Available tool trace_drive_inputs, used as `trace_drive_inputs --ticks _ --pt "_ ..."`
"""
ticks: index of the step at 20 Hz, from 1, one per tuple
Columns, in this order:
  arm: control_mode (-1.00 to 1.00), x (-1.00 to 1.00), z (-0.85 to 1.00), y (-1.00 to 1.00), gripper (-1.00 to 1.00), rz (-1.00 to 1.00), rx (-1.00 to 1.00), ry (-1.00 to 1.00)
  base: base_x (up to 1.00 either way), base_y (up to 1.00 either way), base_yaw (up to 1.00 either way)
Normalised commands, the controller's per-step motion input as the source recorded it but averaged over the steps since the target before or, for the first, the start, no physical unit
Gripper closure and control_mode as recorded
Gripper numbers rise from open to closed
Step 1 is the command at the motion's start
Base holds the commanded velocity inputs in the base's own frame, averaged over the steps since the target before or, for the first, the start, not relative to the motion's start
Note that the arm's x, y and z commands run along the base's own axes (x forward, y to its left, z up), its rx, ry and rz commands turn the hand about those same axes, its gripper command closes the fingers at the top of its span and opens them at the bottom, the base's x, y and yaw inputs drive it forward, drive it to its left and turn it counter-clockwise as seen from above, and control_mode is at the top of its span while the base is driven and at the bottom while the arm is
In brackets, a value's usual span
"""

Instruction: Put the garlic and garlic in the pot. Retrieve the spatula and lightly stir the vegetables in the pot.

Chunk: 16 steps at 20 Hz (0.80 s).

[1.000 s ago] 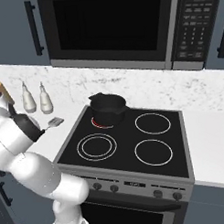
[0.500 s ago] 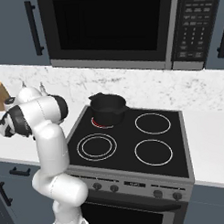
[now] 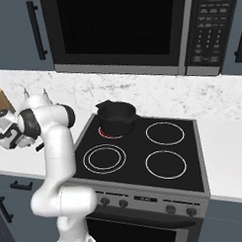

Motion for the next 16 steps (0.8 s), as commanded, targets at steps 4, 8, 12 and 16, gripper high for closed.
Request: trace_drive_inputs --ticks 4,8,12,16 --pt "-1.0 0.06 -0.08 0.02 1.0 0.0 -0.01 0.0 0.0 0.0 0.0" --pt "-1.0 0.0 0.24 -0.44 1.0 0.0 -0.01 -0.08 0.0 0.0 0.0" --pt "-1.0 -0.18 0.61 -0.97 1.0 0.06 -0.03 -0.21 0.0 0.0 0.0" --pt "-1.0 -0.35 0.84 -1.0 1.0 0.13 -0.05 -0.29 0.0 0.0 0.0"
